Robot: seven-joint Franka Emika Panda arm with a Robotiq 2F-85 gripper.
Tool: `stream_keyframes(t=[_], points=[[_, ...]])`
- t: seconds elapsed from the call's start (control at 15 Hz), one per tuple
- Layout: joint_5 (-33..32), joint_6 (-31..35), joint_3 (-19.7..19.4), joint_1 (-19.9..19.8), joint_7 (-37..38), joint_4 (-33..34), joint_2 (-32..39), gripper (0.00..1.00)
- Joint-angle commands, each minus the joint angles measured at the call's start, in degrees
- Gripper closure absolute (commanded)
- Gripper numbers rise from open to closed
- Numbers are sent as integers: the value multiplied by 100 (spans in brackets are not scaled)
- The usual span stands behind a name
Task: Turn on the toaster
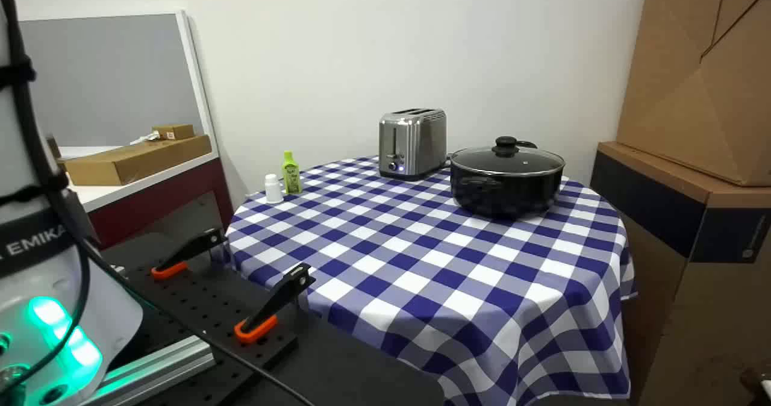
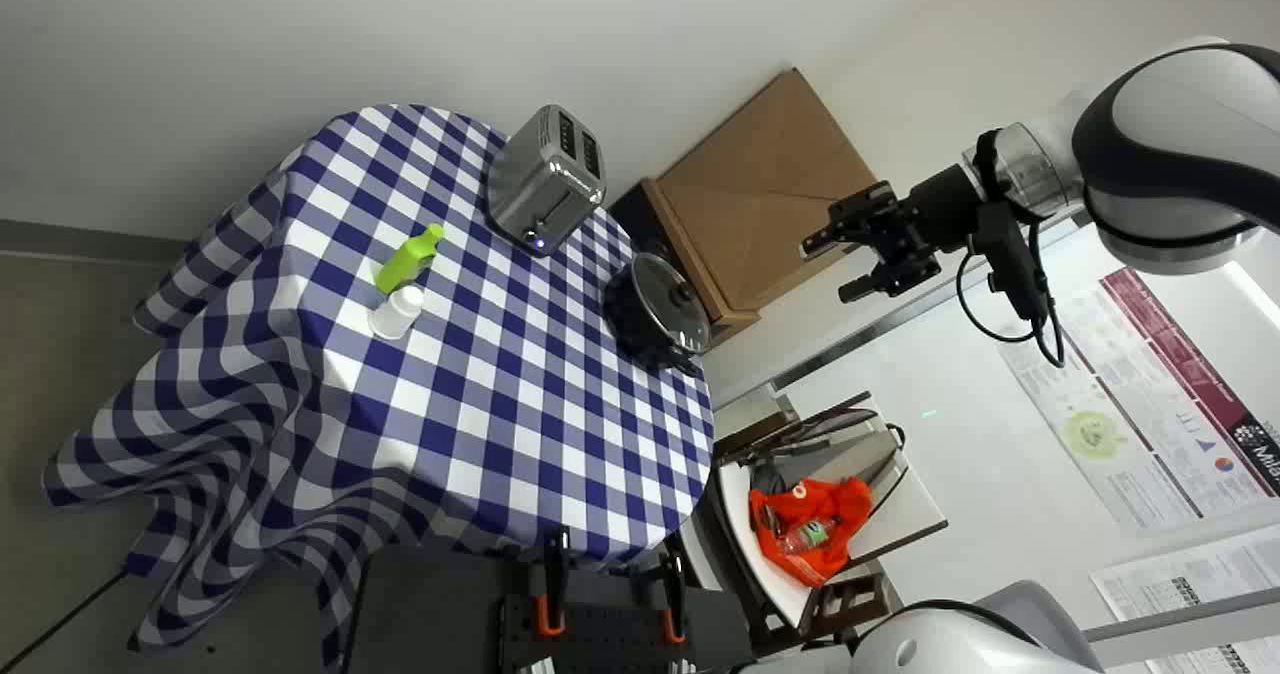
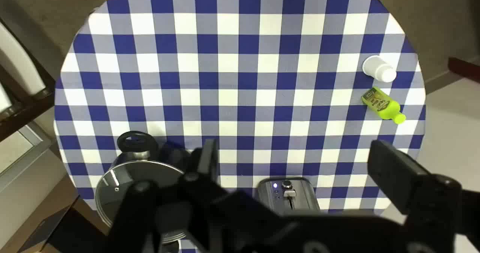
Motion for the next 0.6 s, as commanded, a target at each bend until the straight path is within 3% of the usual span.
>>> stream_keyframes(t=[0.0, 0.53], points=[[-4, -7, -5, 5, 1, 12, 2, 0], [57, 217, 33, -6, 146, -34, -34, 0]])
